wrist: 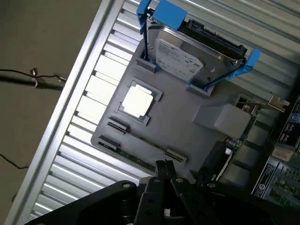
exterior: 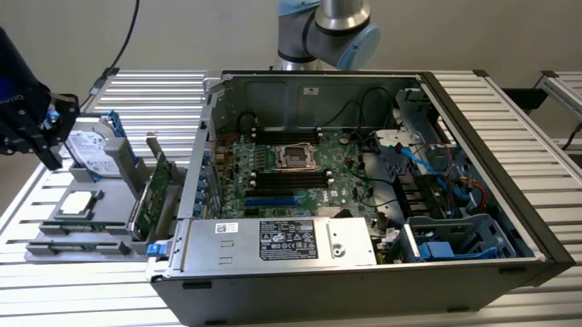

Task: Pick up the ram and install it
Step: 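Pick up the ram and move it above insertion slot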

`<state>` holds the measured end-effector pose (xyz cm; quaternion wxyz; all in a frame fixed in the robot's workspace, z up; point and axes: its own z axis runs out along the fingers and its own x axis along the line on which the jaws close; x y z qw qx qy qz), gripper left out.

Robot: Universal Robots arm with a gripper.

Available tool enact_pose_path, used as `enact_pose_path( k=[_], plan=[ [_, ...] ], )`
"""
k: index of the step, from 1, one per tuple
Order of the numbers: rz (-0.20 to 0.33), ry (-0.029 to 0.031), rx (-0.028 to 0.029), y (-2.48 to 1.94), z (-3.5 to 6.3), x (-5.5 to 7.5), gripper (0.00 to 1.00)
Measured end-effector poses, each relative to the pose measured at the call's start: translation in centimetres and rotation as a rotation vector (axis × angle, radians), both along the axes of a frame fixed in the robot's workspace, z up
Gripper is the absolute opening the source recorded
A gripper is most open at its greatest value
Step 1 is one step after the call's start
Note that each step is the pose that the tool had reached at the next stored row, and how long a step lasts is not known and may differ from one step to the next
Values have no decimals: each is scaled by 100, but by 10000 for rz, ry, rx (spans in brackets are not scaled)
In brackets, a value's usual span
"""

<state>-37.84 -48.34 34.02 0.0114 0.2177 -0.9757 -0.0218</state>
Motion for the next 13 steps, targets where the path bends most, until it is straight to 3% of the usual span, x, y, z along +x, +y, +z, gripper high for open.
enact_pose_path(
  k=[7, 13],
  plan=[
    [1270, -1, -2, 0, -5, 0, 11],
    [2370, 4, -70, 0, -5, -2, 11]
  ],
)
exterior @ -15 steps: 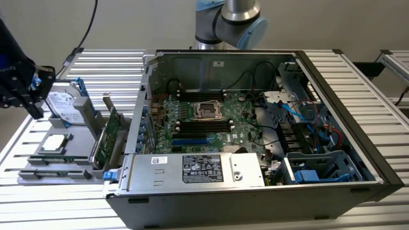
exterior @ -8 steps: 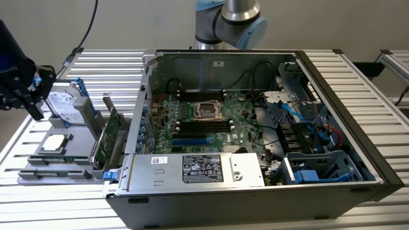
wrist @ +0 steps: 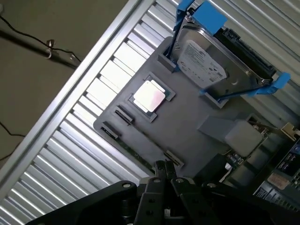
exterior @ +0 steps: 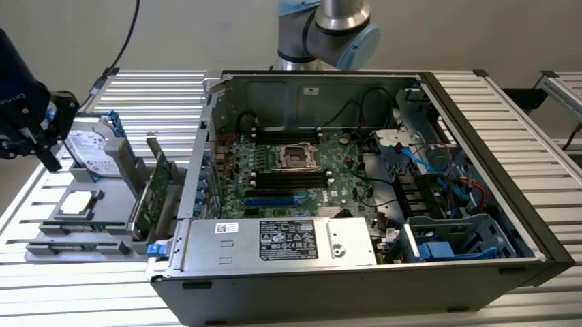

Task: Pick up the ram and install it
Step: 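Pick up the ram and move it above insertion slot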

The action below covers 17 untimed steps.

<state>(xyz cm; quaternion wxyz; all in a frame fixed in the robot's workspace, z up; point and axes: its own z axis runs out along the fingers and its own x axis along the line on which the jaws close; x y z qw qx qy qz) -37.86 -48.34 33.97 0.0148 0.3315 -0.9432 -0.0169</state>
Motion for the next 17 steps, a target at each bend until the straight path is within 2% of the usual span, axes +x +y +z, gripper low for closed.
enact_pose_path(
  k=[17],
  plan=[
    [3095, 1, -258, 0, 0, -5, 11]
  ],
)
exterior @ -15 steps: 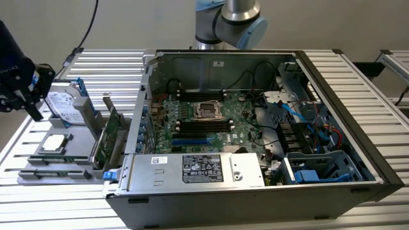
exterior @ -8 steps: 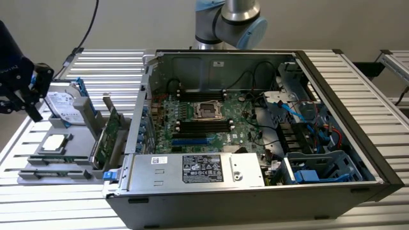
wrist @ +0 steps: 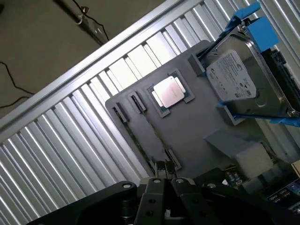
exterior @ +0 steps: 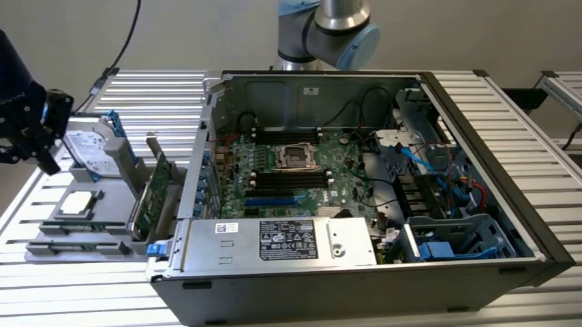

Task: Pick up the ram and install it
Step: 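Pick up the ram and move it above insertion slot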

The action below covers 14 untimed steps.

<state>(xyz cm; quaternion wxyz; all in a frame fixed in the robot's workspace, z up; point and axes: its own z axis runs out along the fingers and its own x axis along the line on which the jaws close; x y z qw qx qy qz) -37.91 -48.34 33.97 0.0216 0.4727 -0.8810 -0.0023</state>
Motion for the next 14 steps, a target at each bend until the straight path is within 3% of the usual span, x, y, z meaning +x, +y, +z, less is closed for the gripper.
enact_pose_path(
  k=[10, 13, 14],
  plan=[
    [1821, -1, -126, 0, 0, -2, 11],
    [2355, -3, -148, 0, 0, -2, 23],
    [2536, -4, -155, 0, 0, -2, 23]
  ],
)
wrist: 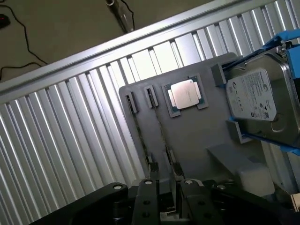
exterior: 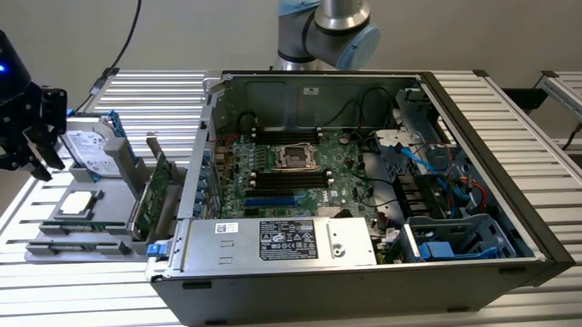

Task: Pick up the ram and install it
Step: 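Pick up the ram and move it above insertion slot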

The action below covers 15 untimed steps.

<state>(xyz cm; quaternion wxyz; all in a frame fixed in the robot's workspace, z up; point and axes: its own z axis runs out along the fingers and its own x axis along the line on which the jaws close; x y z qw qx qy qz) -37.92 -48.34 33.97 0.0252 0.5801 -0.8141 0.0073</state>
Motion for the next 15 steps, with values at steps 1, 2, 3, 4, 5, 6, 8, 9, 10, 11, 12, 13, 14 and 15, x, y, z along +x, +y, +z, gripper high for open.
enact_pose_path(
  k=[1, 2, 3, 4, 5, 6, 8, 9, 10, 11, 12, 13, 14, 15],
  plan=[
    [194, 1, -9, 0, 0, 0, 29],
    [310, 1, -22, 1, 0, -5, 29],
    [322, 1, -26, 1, 0, -5, 35],
    [323, 1, -26, 1, 1, -5, 42],
    [324, 1, -26, 0, 1, -5, 42],
    [324, 1, -26, 0, 0, -5, 42],
    [334, 1, -26, 0, 0, -7, 42],
    [394, 1, -27, 0, -2, -15, 42],
    [495, 1, -27, 0, -4, -16, 42],
    [623, 2, -27, -1, -5, -15, 42],
    [759, 1, -27, -2, -8, -15, 42],
    [884, 2, -26, -3, -12, -16, 42],
    [991, 3, -24, -4, -19, -17, 42],
    [1084, 12, -25, -8, -27, -16, 42]
  ],
)
